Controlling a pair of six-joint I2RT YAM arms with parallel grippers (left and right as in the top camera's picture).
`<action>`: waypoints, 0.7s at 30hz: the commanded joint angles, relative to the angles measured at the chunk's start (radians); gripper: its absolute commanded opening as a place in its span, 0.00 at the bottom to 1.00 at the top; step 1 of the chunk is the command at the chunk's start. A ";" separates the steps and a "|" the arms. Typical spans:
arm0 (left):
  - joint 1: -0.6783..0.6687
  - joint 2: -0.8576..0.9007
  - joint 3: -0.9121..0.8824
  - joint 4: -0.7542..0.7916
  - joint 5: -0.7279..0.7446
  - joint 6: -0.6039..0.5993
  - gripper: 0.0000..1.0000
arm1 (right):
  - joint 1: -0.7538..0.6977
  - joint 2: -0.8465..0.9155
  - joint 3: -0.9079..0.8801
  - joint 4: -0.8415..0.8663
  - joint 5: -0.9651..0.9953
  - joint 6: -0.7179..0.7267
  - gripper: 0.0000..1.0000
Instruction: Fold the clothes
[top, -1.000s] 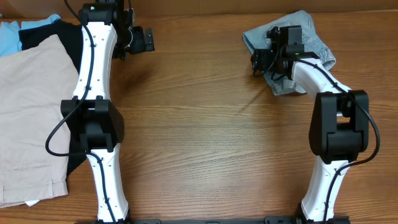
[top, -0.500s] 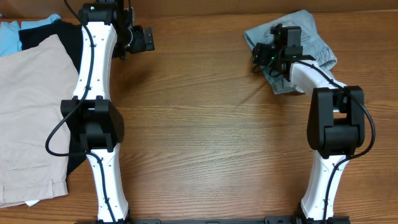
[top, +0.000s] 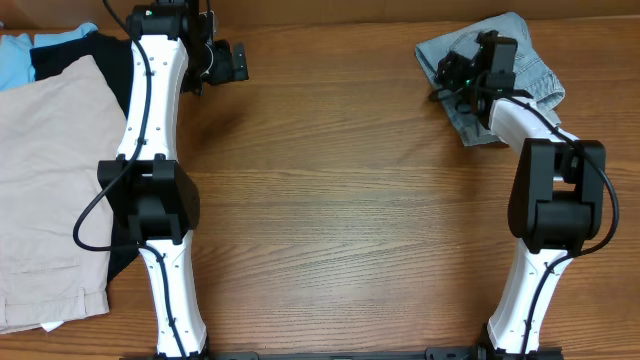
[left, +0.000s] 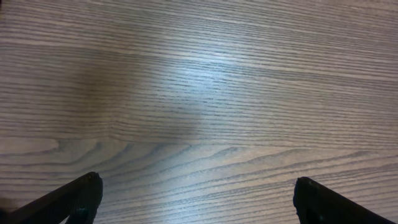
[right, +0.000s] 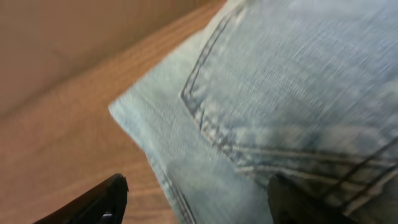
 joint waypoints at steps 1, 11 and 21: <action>-0.009 0.007 -0.003 0.003 -0.003 -0.018 1.00 | 0.003 0.016 0.002 0.031 0.031 0.098 0.76; -0.009 0.007 -0.003 0.004 -0.003 -0.017 1.00 | 0.038 0.028 0.002 0.050 -0.048 0.042 0.76; -0.009 0.007 -0.003 0.004 -0.004 -0.017 1.00 | 0.094 0.056 0.002 0.038 -0.079 -0.142 0.77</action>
